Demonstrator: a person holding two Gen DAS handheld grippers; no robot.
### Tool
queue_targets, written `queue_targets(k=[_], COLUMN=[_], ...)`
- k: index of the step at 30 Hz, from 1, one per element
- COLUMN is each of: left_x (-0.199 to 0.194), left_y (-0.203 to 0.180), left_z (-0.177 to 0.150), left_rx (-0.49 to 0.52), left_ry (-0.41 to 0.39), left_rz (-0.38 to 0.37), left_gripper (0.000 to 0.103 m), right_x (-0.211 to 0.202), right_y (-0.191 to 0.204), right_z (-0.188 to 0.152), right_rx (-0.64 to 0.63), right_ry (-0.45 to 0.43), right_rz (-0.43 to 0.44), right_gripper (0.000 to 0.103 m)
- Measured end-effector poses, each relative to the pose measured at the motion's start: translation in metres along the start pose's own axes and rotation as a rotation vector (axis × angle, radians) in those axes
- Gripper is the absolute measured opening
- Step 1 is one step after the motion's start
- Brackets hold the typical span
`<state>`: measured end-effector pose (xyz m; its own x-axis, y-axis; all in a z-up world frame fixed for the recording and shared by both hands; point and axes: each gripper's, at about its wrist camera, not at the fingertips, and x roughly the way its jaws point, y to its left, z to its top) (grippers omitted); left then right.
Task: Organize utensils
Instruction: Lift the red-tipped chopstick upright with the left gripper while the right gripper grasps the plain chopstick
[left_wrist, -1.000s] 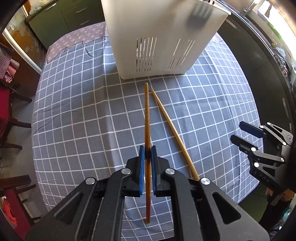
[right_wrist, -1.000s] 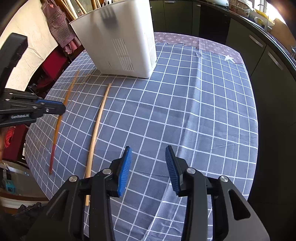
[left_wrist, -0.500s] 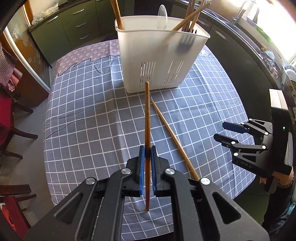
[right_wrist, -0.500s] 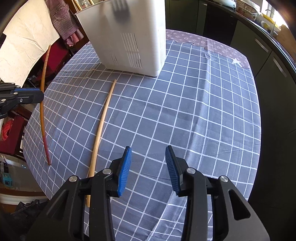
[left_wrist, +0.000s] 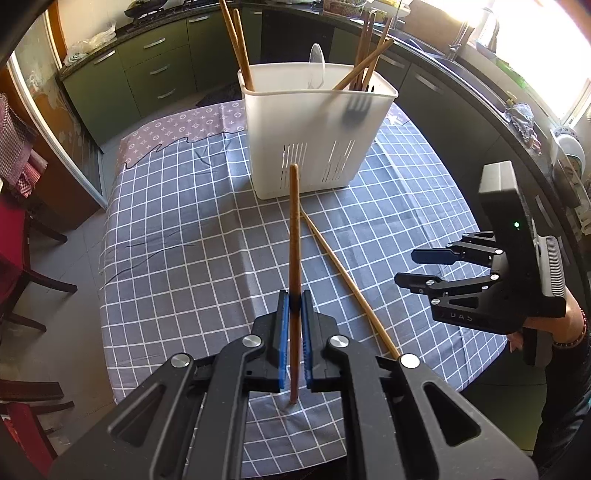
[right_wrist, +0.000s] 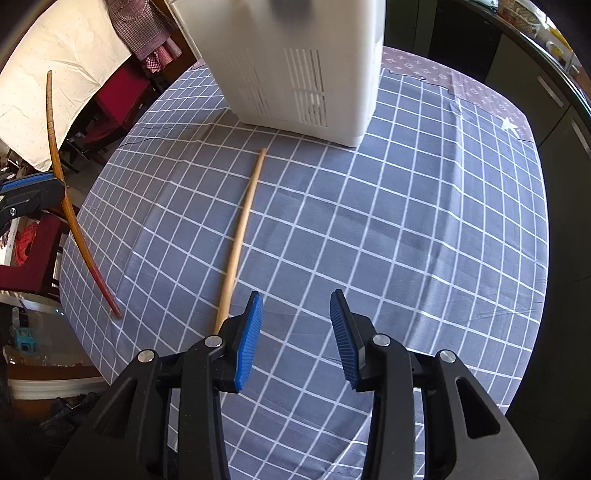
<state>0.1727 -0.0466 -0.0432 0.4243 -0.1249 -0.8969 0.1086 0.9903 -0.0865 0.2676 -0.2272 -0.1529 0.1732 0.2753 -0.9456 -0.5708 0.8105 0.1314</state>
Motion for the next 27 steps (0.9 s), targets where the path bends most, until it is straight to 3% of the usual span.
queue_targets(k=[6, 19, 22, 24, 27], left_x=[-0.006, -0.012, -0.014, -0.014, -0.014], left_y=[0.002, 0.004, 0.004, 0.004, 0.004], left_z=[-0.003, -0.004, -0.004, -0.005, -0.006], left_rx=[0.011, 0.035, 0.042, 0.044, 0.047], left_ry=[-0.022, -0.045, -0.051, -0.053, -0.054], left_rz=[0.01, 0.01, 0.006, 0.006, 0.008], left_gripper=[0.007, 0.007, 0.007, 0.007, 0.007], right_x=[0.018, 0.058, 0.062, 0.064, 0.067], right_y=[0.024, 0.06, 0.068, 0.075, 0.082], right_z=[0.018, 0.056, 0.062, 0.063, 0.064], right_rx=[-0.043, -0.095, -0.112, -0.134, -0.15], right_ry=[0.052, 0.135, 0.143, 0.151, 0.161], right_rz=[-0.005, -0.104, -0.134, -0.132, -0.118], right_gripper=[0.038, 0.037, 0.027, 0.016, 0.01])
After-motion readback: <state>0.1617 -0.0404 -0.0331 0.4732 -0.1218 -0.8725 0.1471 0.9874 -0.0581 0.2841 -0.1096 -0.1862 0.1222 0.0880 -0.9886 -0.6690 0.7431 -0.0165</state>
